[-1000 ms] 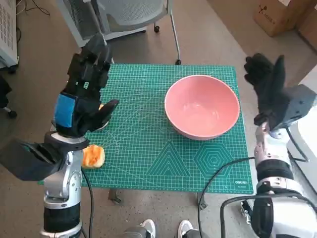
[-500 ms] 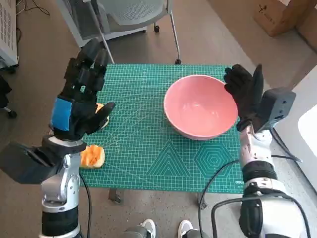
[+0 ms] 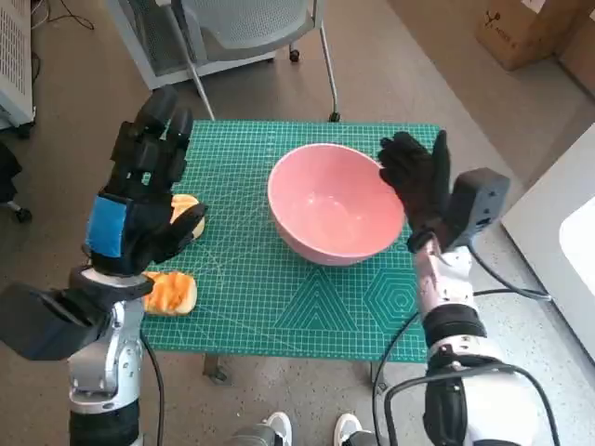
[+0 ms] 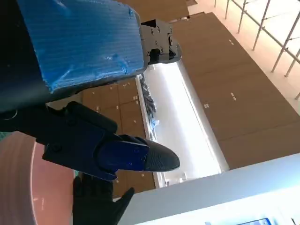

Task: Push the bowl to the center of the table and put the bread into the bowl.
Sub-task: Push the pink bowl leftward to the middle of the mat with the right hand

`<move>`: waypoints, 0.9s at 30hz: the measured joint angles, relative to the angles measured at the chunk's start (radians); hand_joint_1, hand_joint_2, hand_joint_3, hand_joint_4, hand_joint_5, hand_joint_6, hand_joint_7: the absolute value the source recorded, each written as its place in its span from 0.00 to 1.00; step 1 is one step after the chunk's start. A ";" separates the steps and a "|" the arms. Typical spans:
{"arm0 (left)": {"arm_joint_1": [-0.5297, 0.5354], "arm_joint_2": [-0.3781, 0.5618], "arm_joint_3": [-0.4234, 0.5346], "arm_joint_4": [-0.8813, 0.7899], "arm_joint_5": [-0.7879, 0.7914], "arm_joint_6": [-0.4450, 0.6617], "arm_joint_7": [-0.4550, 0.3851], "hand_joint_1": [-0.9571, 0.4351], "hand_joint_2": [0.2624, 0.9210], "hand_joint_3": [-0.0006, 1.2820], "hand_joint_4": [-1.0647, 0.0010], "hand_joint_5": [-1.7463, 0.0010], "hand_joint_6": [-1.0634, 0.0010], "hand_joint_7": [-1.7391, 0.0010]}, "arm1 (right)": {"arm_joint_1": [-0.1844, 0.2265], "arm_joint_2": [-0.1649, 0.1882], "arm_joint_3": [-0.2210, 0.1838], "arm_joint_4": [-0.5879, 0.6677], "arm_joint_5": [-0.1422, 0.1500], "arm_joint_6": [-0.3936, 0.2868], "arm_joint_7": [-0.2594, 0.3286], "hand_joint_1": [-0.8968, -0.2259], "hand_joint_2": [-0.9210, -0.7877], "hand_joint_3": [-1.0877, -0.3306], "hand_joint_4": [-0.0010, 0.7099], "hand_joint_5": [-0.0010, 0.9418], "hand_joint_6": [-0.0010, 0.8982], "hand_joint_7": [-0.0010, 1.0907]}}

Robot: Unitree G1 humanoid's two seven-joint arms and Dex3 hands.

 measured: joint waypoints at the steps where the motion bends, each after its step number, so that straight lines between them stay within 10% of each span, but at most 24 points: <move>1: 0.007 0.002 0.003 -0.008 0.000 0.003 0.003 0.22 1.00 0.17 0.91 0.99 1.00 0.77 | -0.004 0.007 -0.001 0.000 0.000 0.001 0.003 0.45 0.00 0.25 0.15 0.01 0.32 0.02; 27: 0.081 0.018 0.035 -0.068 0.006 0.020 0.044 0.22 1.00 0.16 0.91 1.00 1.00 0.78 | -0.056 0.050 0.006 -0.007 -0.006 -0.010 0.088 0.44 0.00 0.23 0.12 0.00 0.29 0.01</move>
